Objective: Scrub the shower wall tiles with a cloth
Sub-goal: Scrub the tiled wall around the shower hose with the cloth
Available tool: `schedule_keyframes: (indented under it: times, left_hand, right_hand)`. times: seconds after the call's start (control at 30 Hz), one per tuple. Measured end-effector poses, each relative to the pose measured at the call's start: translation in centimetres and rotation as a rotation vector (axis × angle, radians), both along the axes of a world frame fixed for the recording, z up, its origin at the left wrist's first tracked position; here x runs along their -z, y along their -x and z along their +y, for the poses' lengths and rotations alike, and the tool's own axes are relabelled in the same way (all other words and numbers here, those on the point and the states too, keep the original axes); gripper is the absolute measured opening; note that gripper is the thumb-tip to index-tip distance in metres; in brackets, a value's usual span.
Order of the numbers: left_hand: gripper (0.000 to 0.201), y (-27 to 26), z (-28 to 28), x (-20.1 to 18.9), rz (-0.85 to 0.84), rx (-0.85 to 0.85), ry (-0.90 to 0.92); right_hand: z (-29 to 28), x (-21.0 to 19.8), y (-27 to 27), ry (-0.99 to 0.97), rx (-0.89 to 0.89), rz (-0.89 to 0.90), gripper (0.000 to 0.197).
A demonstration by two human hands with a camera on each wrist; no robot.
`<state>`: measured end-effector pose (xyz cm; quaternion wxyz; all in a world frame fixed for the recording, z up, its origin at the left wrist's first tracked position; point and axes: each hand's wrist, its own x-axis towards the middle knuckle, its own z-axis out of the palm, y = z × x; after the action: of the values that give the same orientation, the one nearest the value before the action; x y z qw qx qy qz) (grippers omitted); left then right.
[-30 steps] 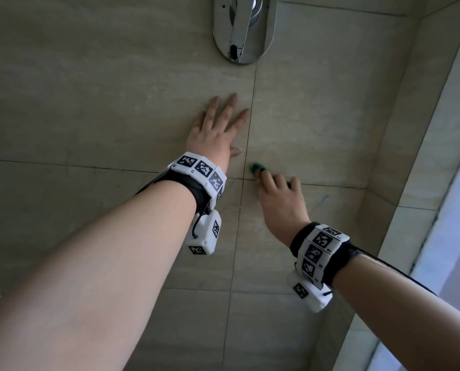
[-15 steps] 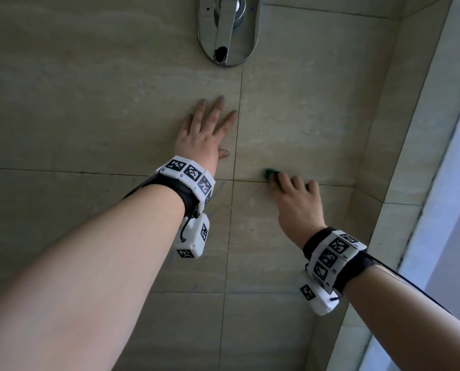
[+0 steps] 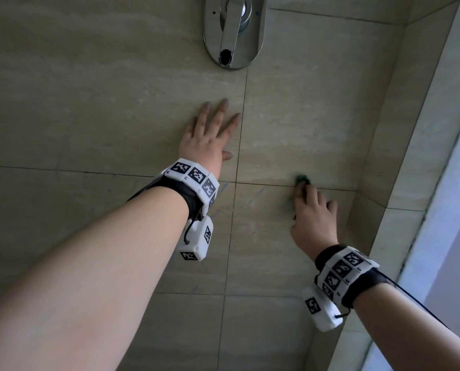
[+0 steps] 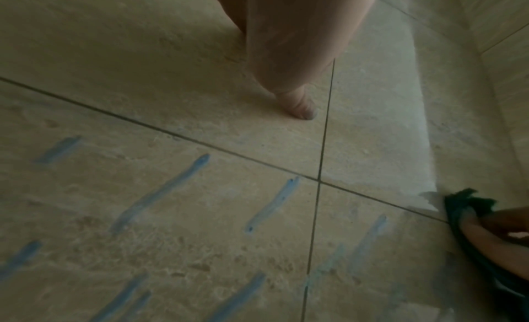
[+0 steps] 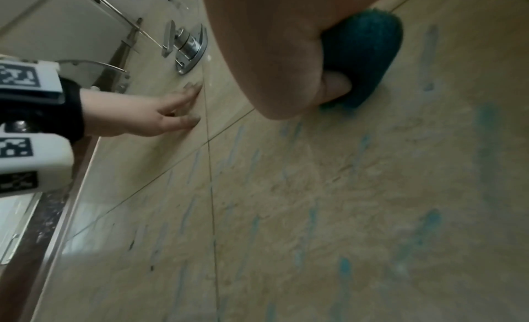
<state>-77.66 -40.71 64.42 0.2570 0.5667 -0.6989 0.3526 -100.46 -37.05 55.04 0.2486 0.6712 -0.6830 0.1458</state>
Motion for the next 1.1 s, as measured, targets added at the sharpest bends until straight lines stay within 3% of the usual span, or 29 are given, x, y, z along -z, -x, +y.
schedule_keyframes:
  times: [0.1, 0.23, 0.33, 0.43, 0.6, 0.7, 0.83, 1.0, 1.1]
  left_hand:
    - [0.082, 0.0, 0.1, 0.0, 0.004, 0.002, -0.005]
    - [0.081, 0.2, 0.2, 0.0, 0.006, -0.006, -0.012]
    - [0.081, 0.2, 0.1, 0.0, 0.011, -0.005, -0.021]
    - [0.082, 0.1, 0.1, 0.0, 0.004, -0.014, -0.026]
    - [0.083, 0.2, 0.3, 0.0, 0.02, 0.018, -0.016]
    - [0.082, 0.2, 0.3, 0.0, 0.02, -0.01, -0.023]
    - [0.08, 0.5, 0.7, -0.1, 0.03, -0.016, -0.039]
    - [0.076, 1.5, 1.5, 0.0, 0.069, -0.001, -0.052]
    - [0.071, 3.4, 2.0, 0.7, 0.037, 0.106, -0.042]
  right_hand:
    - [-0.1, -1.1, 2.5, 0.054, 0.1, 0.007, 0.076]
    - [-0.6, -4.0, 4.4, 0.031, 0.195, -0.355, 0.081]
    - [-1.0, -6.3, 3.8, 0.084, 0.16, -0.43, 0.08]
    - [-1.0, -6.6, 2.7, 0.134, 0.121, -0.289, 0.08]
    - [-0.8, -3.3, -0.6, 0.089, -0.168, 0.123, 0.088]
    - [-0.9, -3.5, -0.5, 0.182, -0.159, 0.146, 0.086]
    - [0.0, -4.7, -0.4, 0.086, 0.041, -0.061, 0.081]
    - [0.8, -4.7, 1.1, 0.095, 0.062, -0.392, 0.075]
    - [1.1, -3.1, 2.7, 0.175, 0.083, -0.482, 0.077]
